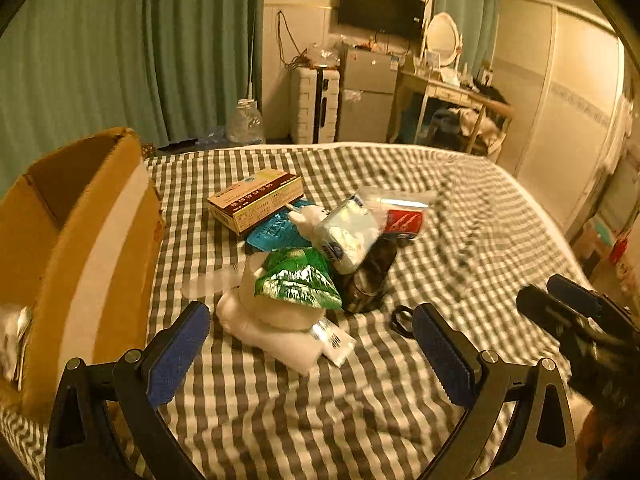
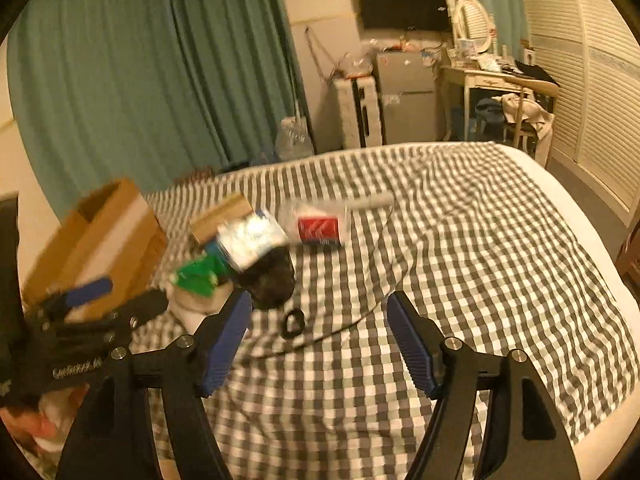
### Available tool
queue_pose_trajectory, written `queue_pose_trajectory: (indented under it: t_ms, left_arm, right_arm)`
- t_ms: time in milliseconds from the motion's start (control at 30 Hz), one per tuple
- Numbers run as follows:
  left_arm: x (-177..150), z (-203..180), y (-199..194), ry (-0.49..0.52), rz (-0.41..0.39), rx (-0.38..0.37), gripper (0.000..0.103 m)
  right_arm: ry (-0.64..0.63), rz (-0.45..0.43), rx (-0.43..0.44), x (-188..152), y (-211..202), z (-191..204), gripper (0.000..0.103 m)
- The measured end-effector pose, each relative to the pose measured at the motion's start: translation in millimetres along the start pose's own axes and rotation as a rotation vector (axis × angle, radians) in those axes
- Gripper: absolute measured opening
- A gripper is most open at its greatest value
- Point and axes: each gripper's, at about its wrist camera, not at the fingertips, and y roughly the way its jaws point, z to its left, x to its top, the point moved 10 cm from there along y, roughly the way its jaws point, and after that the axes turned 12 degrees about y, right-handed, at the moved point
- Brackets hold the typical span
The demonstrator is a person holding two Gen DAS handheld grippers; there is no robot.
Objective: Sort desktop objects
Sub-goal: 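Grasp the green snack bag with the left gripper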
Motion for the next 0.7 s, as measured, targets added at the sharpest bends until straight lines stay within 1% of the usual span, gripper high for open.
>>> queue_pose_trajectory:
  t_ms: [133,200,267,333,400,500,567,633,700]
  left_arm:
    - [8.6,7.2,27.8,-0.002,0.02,0.029,0.103]
    - [10.5,13.2,40.4,-0.016,0.022,0.038,0.103]
    - [11.7,20.3,55.5,-0.009,0.041,0.046,0.103]
    - [11.3,25.6,66.7,-0.005,0.059,0.048,0.103]
    - [11.2,29.0,77.2,-0.003,0.069,0.033,0.103]
    - [9.4,31.9,92.4,0.0,0.087,0.02,0.103]
    - [8.4,31.1,99.8,-0.01,0.091,0.0,0.103]
    - [7.5,29.7,106.1,-0.013,0.095,-0.023,0.103]
    - [5.9,30.2,110.6,0.003,0.11,-0.019,0.102]
  right_arm:
    - [-0.039,0.037,0.023,-3.5,24.5,5.6,0.07]
    - [-0.045,0.088,0.038,-17.8,37.9,9.1,0.07]
    - [-0.067,0.141,0.043,-26.6,54.4,12.1,0.07]
    - [-0.089,0.167,0.039,-30.5,66.0,15.3,0.068]
    - [-0.096,0.196,0.047,-36.1,79.2,16.0,0.066]
    - [-0.087,0.252,0.059,-46.0,98.9,17.7,0.06]
    - [-0.082,0.288,0.048,-52.7,111.1,16.4,0.057]
    - [-0.079,0.322,0.04,-59.6,121.4,14.9,0.046]
    - [-0.077,0.346,0.036,-65.9,126.3,13.8,0.041]
